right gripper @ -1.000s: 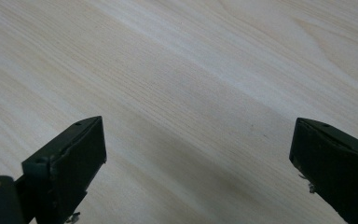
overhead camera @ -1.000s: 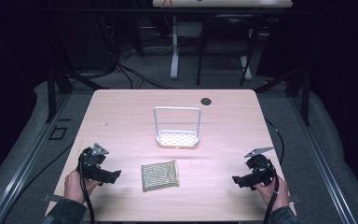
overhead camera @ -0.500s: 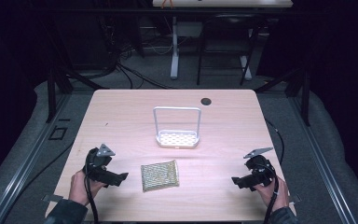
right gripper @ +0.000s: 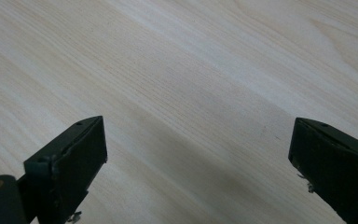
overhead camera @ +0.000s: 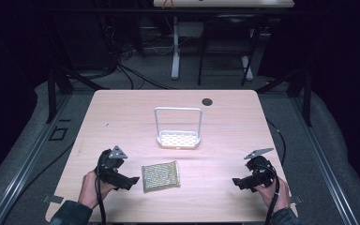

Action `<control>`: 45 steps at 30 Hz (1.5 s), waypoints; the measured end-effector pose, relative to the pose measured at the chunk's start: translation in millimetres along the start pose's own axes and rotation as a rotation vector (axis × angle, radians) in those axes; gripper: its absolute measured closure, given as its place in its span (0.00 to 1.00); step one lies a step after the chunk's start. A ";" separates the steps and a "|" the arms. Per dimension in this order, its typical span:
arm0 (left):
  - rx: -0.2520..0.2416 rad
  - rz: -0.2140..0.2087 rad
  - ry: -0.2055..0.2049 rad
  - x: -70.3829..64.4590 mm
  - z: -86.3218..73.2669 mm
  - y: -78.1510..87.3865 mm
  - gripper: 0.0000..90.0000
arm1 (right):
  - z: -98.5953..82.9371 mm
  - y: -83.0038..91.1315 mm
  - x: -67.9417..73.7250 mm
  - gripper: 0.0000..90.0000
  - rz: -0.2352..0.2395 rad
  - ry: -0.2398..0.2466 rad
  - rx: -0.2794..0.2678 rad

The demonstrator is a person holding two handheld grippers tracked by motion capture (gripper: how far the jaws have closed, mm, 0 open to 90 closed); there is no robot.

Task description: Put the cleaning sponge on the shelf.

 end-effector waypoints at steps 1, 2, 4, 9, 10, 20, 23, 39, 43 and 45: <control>0.000 0.000 0.000 0.0 0.0 0.0 0.00 | 0.0 0.0 0.0 0.04 0.000 0.000 0.000; 0.005 -0.012 -0.011 -4.6 2.0 -3.5 0.00 | 0.3 -0.2 0.1 0.04 -0.001 0.001 -0.005; 0.011 -0.029 -0.019 -9.6 3.6 -7.1 0.00 | 0.1 0.0 0.0 0.04 -0.003 0.003 0.000; 0.013 -0.054 -0.039 -18.2 7.7 -12.8 0.00 | 0.3 -0.7 0.6 0.04 0.001 0.008 -0.001; 0.015 -0.063 -0.049 -22.3 9.6 -15.7 0.00 | 0.2 -1.1 1.1 0.04 0.001 0.007 0.000; 0.033 -0.109 -0.084 -43.8 16.9 -32.5 0.00 | -0.5 -2.4 1.6 0.05 0.008 0.017 0.009; 0.044 -0.126 -0.095 -48.1 18.1 -36.1 0.00 | -0.8 -1.9 0.8 0.05 0.007 0.018 0.013; 0.066 -0.138 -0.157 -66.3 30.8 -49.2 0.01 | -0.7 -2.5 1.9 0.05 0.014 0.017 0.014; 0.096 -0.135 -0.173 -69.0 26.5 -55.4 0.09 | -1.4 -3.0 1.1 0.05 0.011 0.014 0.014; 0.109 -0.135 -0.179 -70.0 25.0 -57.0 0.21 | -1.8 -3.0 0.3 0.05 0.009 0.020 0.017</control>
Point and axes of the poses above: each handheld gripper's, and its own axes: y roughly backward along the jaws, z roughly out of its top, x roughly to its left, the point moved 6 cm from there along -y, roughly forward along the jaws, and after that the axes turned 4 degrees about -x, right-handed, at the moved point
